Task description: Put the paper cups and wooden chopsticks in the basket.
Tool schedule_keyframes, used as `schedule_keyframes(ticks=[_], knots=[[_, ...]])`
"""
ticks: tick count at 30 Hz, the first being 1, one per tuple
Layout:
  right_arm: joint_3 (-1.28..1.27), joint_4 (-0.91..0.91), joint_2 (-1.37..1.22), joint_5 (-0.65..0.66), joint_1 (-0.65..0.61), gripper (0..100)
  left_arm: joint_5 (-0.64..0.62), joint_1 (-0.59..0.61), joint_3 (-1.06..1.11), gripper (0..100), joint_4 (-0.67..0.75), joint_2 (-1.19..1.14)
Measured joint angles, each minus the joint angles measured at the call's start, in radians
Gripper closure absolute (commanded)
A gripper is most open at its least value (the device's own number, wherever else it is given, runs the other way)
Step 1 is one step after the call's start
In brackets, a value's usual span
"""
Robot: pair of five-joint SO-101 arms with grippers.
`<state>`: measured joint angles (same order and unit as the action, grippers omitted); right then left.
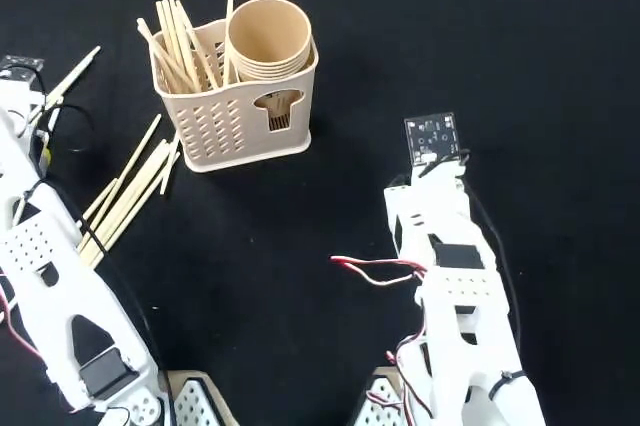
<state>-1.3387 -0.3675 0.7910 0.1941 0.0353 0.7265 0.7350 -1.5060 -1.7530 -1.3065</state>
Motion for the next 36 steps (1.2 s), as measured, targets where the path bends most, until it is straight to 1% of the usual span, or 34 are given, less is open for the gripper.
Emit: schedule_keyframes(ticks=[7, 10, 15, 23, 29, 36], knots=[[0.000, 0.000, 0.000, 0.000, 0.000, 98.5, -0.137, 0.000, 0.031, 97, 0.002, 0.003], [0.000, 0.000, 0.000, 0.000, 0.000, 98.5, -0.192, -0.015, 0.123, 97, 0.003, 0.020], [0.000, 0.000, 0.000, 0.000, 0.000, 98.5, -0.250, -0.054, 0.373, 97, 0.005, 0.133], [0.000, 0.000, 0.000, 0.000, 0.000, 98.5, -0.258, -0.137, 0.856, 97, 0.005, 0.454], [0.000, 0.000, 0.000, 0.000, 0.000, 98.5, -0.258, -0.161, 1.194, 97, 0.141, 0.694], [0.000, 0.000, 0.000, 0.000, 0.000, 98.5, -0.258, -0.158, 1.608, 97, 0.407, 1.026]])
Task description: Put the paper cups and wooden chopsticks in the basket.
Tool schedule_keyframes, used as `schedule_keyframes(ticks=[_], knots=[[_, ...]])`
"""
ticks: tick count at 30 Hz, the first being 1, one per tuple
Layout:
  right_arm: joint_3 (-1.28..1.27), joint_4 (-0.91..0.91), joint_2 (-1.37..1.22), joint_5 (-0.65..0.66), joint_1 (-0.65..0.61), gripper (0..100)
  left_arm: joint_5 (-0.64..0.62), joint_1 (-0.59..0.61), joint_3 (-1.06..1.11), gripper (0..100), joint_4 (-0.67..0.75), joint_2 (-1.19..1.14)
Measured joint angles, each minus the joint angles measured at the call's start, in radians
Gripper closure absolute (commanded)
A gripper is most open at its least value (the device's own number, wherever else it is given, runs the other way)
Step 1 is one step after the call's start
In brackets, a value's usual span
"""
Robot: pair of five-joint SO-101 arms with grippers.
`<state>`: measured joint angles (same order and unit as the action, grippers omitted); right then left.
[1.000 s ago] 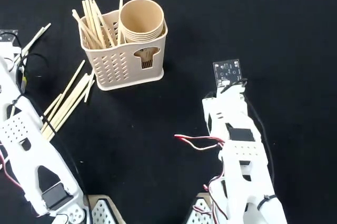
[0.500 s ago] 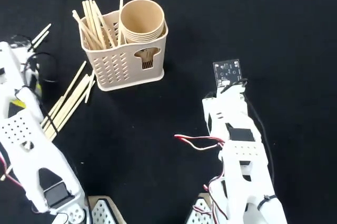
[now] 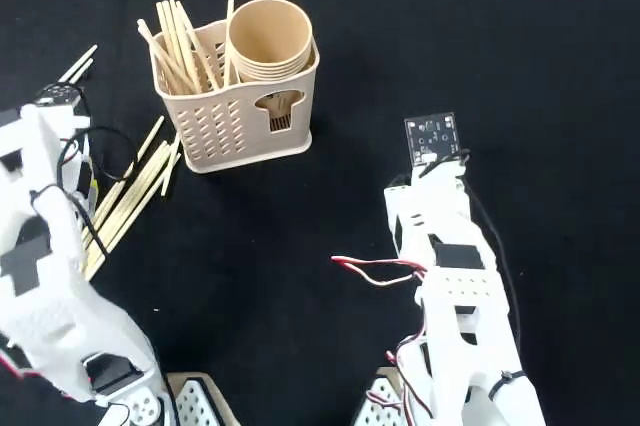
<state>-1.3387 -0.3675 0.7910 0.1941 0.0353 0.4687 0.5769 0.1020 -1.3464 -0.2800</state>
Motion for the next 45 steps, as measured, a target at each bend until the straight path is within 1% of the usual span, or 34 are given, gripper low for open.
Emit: schedule_keyframes(ticks=[3, 8, 12, 19, 23, 26, 29, 32, 36, 40, 42, 45], knots=[[0.000, 0.000, 0.000, 0.000, 0.000, 98.5, 0.000, 0.000, 0.135, 97, 0.101, 0.141], [0.000, 0.000, 0.000, 0.000, 0.000, 98.5, -0.012, 0.000, 0.313, 97, 0.215, 0.370], [0.000, 0.000, 0.000, 0.000, 0.000, 98.5, -0.077, 0.000, 0.468, 97, 0.333, 0.548], [0.000, 0.000, 0.000, 0.000, 0.000, 98.5, -0.184, 0.000, 0.789, 97, 0.612, 0.904], [0.000, 0.000, 0.000, 0.000, 0.000, 98.5, -0.264, 0.000, 0.910, 97, 0.727, 1.142], [0.000, 0.000, 0.000, 0.000, 0.000, 98.5, -0.351, -0.009, 0.976, 97, 0.818, 1.321], [0.000, 0.000, 0.000, 0.000, 0.000, 98.5, -0.436, -0.058, 1.051, 97, 0.908, 1.482], [0.000, 0.000, 0.000, 0.000, 0.000, 98.5, -0.486, -0.135, 1.119, 97, 1.019, 1.619], [0.000, 0.000, 0.000, 0.000, 0.000, 98.5, -0.554, -0.256, 1.169, 97, 1.206, 1.751], [0.000, 0.000, 0.000, 0.000, 0.000, 98.5, -0.605, -0.362, 1.160, 97, 1.402, 1.765], [0.000, 0.000, 0.000, 0.000, 0.000, 98.5, -0.629, -0.413, 1.120, 97, 1.439, 1.732], [0.000, 0.000, 0.000, 0.000, 0.000, 98.5, -0.643, -0.474, 1.022, 97, 1.459, 1.619]])
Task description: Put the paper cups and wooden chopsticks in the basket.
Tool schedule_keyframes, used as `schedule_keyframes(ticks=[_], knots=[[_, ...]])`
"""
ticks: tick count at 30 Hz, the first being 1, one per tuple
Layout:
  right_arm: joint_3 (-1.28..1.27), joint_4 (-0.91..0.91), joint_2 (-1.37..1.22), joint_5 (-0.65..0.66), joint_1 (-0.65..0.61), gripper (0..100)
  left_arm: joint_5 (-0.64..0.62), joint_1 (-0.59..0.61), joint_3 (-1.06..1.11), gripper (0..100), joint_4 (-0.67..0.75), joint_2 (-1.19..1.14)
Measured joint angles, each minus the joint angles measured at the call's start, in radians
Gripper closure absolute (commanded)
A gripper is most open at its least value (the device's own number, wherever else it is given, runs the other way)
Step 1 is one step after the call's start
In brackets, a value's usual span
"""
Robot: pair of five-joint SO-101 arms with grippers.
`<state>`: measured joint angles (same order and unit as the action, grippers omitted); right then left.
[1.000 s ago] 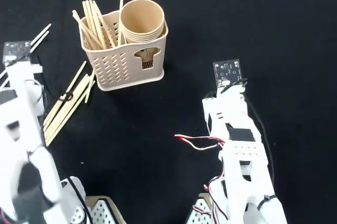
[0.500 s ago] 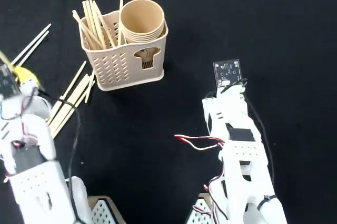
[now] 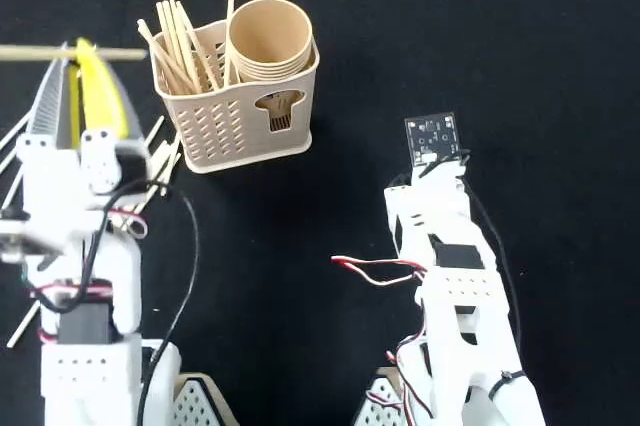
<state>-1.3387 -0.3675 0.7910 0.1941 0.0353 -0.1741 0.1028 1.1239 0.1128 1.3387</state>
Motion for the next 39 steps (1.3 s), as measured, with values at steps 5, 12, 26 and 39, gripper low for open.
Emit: schedule_keyframes(ticks=[5, 12, 26, 39], knots=[[0.000, 0.000, 0.000, 0.000, 0.000, 98.5, 0.000, -0.017, -0.184, 97, 0.009, -0.270], [0.000, 0.000, 0.000, 0.000, 0.000, 98.5, -0.064, -0.025, -0.362, 97, 0.009, -0.632], [0.000, 0.000, 0.000, 0.000, 0.000, 98.5, -0.123, -0.025, -0.427, 93, -0.060, -0.841], [0.000, 0.000, 0.000, 0.000, 0.000, 98.5, -0.060, -0.035, -0.624, 82, -0.577, -0.842]])
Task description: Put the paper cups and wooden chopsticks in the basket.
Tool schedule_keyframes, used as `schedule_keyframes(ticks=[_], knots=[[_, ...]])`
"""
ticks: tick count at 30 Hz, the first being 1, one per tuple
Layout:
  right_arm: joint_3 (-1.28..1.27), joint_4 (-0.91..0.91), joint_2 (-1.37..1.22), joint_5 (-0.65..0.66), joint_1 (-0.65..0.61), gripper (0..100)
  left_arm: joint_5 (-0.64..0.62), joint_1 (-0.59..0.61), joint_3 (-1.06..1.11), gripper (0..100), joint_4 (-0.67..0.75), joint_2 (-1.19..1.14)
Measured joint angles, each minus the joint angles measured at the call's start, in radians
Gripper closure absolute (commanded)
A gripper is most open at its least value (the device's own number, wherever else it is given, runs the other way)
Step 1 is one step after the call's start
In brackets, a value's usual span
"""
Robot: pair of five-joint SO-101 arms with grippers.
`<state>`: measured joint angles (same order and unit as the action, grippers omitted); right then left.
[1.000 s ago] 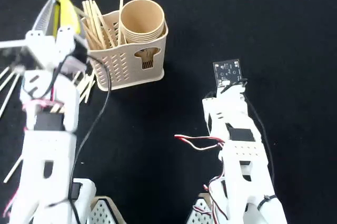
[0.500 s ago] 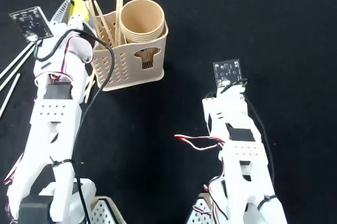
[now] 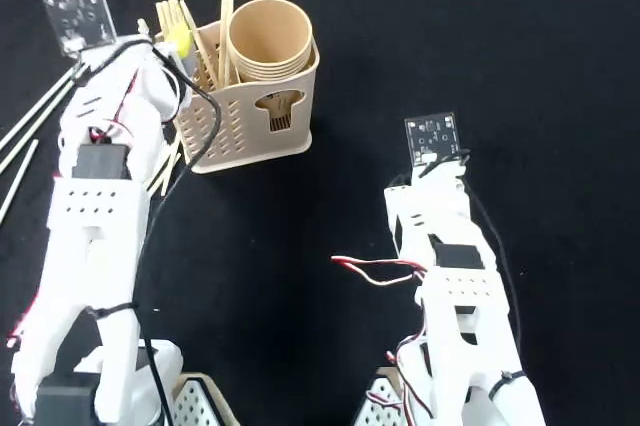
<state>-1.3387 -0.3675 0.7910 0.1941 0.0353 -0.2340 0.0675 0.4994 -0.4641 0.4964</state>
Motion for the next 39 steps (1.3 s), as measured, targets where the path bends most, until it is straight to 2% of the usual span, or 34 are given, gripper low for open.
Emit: schedule_keyframes(ticks=[5, 11, 13, 16, 20, 23, 27, 32, 39], knots=[[0.000, 0.000, 0.000, 0.000, 0.000, 98.5, 0.049, 0.055, -0.178, 82, -0.281, 0.000], [0.000, 0.000, 0.000, 0.000, 0.000, 98.5, 0.298, 0.186, -0.402, 82, -0.744, -0.037], [0.000, 0.000, 0.000, 0.000, 0.000, 98.5, 0.379, 0.265, -0.413, 82, -0.839, -0.068], [0.000, 0.000, 0.000, 0.000, 0.000, 98.5, 0.519, 0.420, -0.414, 82, -0.853, -0.133], [0.000, 0.000, 0.000, 0.000, 0.000, 98.5, 0.720, 0.609, -0.405, 82, -0.784, -0.285], [0.000, 0.000, 0.000, 0.000, 0.000, 98.5, 0.836, 0.701, -0.405, 82, -0.703, -0.430], [0.000, 0.000, 0.000, 0.000, 0.000, 98.5, 0.924, 0.743, -0.423, 82, -0.595, -0.638], [0.000, 0.000, 0.000, 0.000, 0.000, 98.5, 0.939, 0.750, -0.606, 82, -0.571, -0.922], [0.000, 0.000, 0.000, 0.000, 0.000, 98.5, 0.944, 0.750, -1.082, 82, -0.783, -1.284]])
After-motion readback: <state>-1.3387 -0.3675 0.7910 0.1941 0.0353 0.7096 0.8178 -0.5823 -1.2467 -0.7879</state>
